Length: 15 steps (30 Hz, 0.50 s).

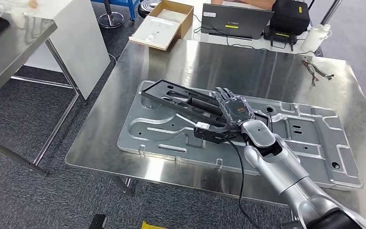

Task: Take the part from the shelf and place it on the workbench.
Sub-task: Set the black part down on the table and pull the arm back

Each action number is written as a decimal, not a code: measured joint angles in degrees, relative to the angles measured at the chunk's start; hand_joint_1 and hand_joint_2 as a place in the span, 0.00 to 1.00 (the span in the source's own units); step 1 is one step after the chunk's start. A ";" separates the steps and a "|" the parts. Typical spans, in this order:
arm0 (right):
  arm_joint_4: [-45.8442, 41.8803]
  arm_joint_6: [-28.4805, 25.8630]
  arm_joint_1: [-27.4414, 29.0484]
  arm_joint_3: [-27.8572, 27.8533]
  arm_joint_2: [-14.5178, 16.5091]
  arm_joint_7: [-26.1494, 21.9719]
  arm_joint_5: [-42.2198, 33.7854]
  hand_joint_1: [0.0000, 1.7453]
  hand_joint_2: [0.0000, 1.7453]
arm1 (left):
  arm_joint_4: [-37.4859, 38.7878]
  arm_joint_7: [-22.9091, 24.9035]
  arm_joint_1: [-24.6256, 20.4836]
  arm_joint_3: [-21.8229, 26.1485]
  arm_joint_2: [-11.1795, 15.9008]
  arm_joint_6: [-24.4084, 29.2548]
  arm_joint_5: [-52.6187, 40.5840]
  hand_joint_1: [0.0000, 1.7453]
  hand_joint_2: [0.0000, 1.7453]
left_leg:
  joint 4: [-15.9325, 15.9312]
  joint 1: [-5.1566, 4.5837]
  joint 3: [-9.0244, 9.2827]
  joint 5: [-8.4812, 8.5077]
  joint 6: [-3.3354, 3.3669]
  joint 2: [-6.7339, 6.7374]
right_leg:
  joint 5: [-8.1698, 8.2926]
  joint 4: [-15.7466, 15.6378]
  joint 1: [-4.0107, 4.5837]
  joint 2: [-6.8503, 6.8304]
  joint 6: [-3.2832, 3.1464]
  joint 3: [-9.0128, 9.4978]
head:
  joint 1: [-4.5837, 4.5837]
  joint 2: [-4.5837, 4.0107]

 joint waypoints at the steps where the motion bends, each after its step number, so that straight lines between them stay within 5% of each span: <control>1: -0.01 -0.01 -0.10 -0.04 0.03 0.01 -0.01 0.00 0.00 | 0.00 0.00 -0.01 -0.02 -0.03 -0.01 -0.01 0.00 1.00 | 0.11 -0.13 0.12 -0.19 -0.18 -0.02 | 1.64 -3.72 0.19 -0.12 -0.29 1.80 | 0.00 0.00; 3: -0.01 -0.02 -0.30 -0.10 0.10 0.01 -0.01 0.00 0.00 | 0.00 0.01 -0.04 -0.04 -0.09 -0.03 -0.01 0.00 1.00 | 0.23 -0.33 0.16 -0.41 -0.65 0.01 | 2.91 -8.38 0.53 -0.26 -0.74 3.95 | -0.01 0.00; 5: -0.02 -0.02 -0.37 -0.12 0.14 0.00 -0.02 0.00 0.00 | 0.00 0.02 -0.05 -0.05 -0.10 -0.04 -0.01 0.00 1.00 | 0.11 -0.41 0.16 -0.42 -1.21 0.12 | 2.71 -9.08 0.59 -0.15 -1.02 4.13 | -0.01 0.00; 7: -0.02 -0.02 -0.38 -0.13 0.09 0.01 -0.02 0.00 0.00 | 0.00 0.02 -0.06 -0.07 -0.09 -0.02 0.07 0.00 0.50 | 0.83 -0.39 -0.02 -1.18 -1.87 0.21 | 2.96 -9.54 0.28 -0.19 -1.54 4.38 | -0.01 0.00; 9: -0.02 -0.02 -0.40 -0.14 -0.15 0.01 -0.01 0.00 0.00 | 0.00 -0.05 -0.07 -0.07 -0.08 -0.06 0.46 0.00 0.00 | 5.52 -0.31 -1.98 -4.21 -2.44 0.29 | 3.15 -9.90 0.06 -0.40 -2.03 4.64 | -0.01 0.00; 12: 0.06 -0.03 -0.11 -0.14 -0.42 -0.04 -0.02 0.00 0.00 | 0.00 -0.34 0.06 -0.05 -0.08 -0.38 1.20 0.00 0.00 | 15.73 -0.21 -6.57 -8.56 -2.92 0.40 | 3.12 -9.84 0.14 -0.47 -2.21 4.62 | -0.01 0.00; 13: 0.10 -0.03 0.03 -0.14 -0.43 -0.06 -0.03 0.00 0.00 | 0.00 -0.41 0.11 -0.04 -0.08 -0.48 1.31 0.00 0.00 | 16.31 -0.18 -6.81 -8.19 -2.97 0.43 | 3.10 -9.79 0.13 -0.45 -2.19 4.62 | -0.01 0.00; 15: 0.15 -0.09 0.18 -0.16 -0.43 -0.08 -0.09 0.00 0.00 | 0.00 -0.50 0.11 -0.03 -0.08 -0.55 1.39 0.00 0.00 | 10.89 -0.05 -4.05 -4.71 -2.92 0.48 | 3.01 -9.58 0.09 -0.37 -2.04 4.64 | -0.02 0.00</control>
